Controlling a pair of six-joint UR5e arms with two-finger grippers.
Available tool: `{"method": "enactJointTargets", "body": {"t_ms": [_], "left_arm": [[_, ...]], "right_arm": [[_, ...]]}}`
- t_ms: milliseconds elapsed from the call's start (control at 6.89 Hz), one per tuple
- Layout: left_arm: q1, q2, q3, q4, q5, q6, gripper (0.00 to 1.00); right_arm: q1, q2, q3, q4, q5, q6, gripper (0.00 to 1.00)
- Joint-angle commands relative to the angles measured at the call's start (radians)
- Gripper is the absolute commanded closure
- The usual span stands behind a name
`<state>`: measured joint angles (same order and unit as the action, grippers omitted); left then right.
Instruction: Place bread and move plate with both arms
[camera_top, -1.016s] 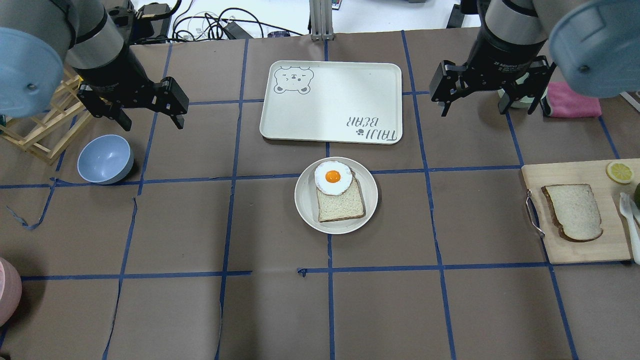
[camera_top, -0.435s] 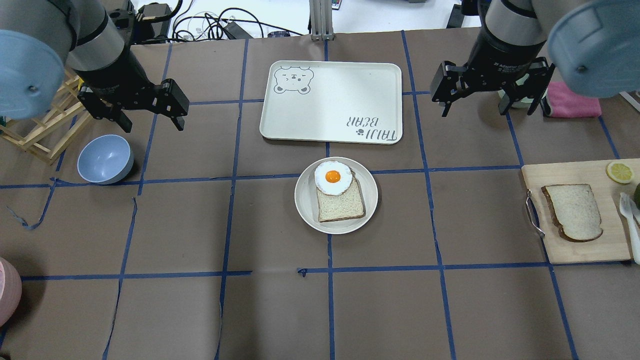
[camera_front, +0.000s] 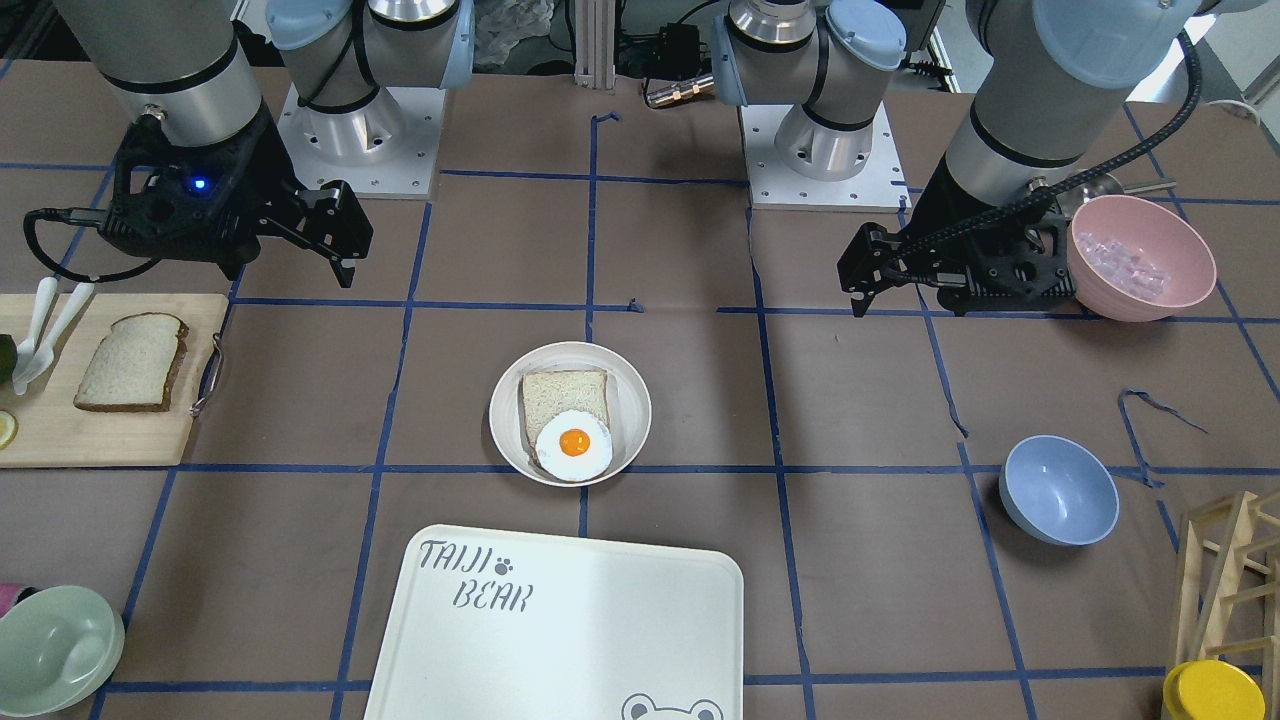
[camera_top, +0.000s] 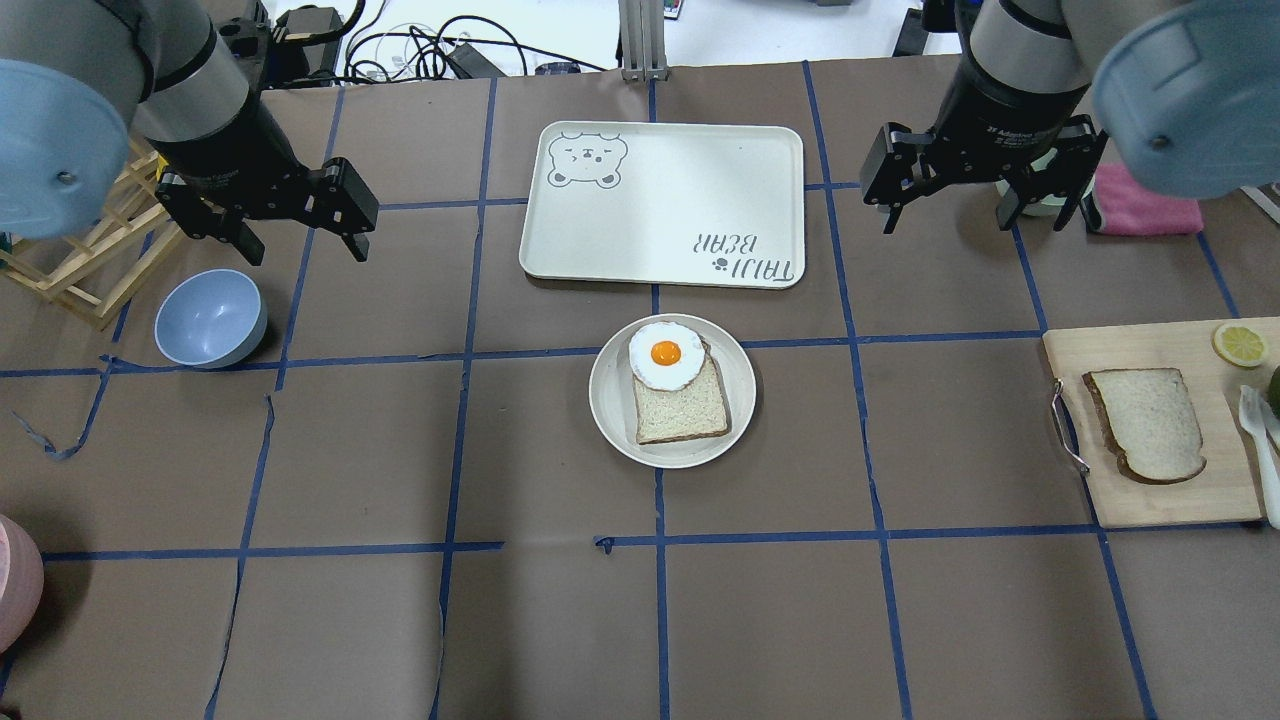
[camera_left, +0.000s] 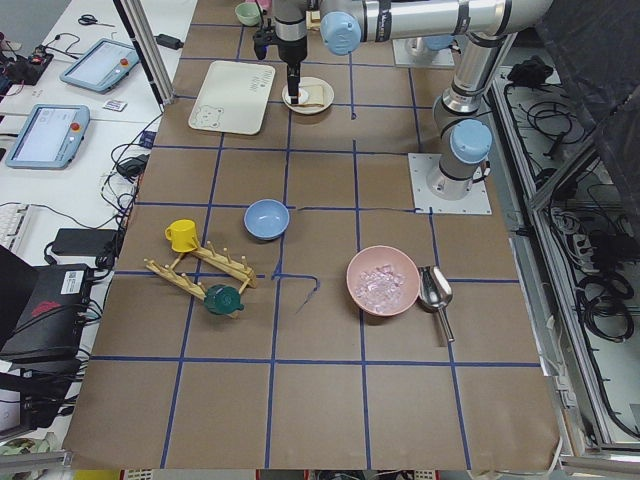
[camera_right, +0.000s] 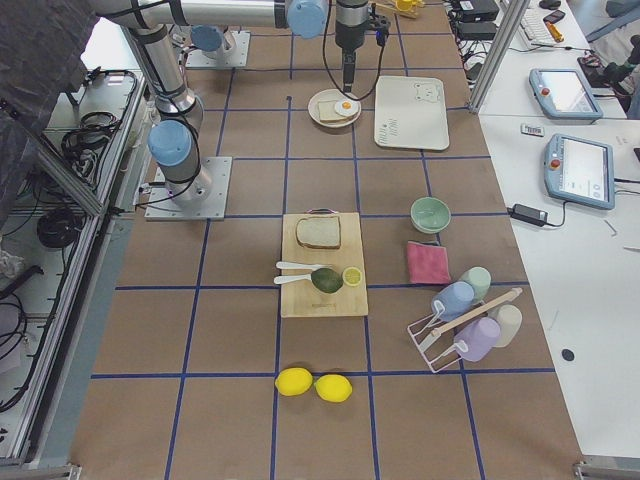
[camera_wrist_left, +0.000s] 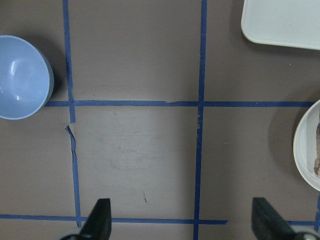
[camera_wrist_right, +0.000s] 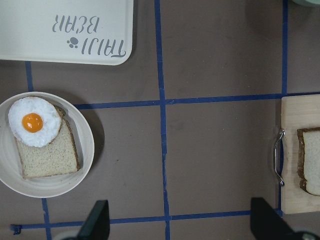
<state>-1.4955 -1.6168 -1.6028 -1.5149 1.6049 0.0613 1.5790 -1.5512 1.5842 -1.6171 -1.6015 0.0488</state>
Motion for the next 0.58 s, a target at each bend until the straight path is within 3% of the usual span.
{"method": "enactJointTargets", "body": {"t_ms": [0,290,435], "left_arm": [[0.000,0.000,-0.002,0.001,0.000,0.000,0.00],[0.000,-0.002,-0.005,0.001,0.000,0.000,0.00],[0.000,-0.002,-0.005,0.001,0.000,0.000,0.00]], "right_arm": [[-0.019,0.002,0.035,-0.004,0.000,-0.010,0.00],[-0.046,0.006,0.054,0.000,-0.035,-0.044,0.00],[-0.112,0.031,0.125,-0.022,-0.151,-0.061,0.00]]}}
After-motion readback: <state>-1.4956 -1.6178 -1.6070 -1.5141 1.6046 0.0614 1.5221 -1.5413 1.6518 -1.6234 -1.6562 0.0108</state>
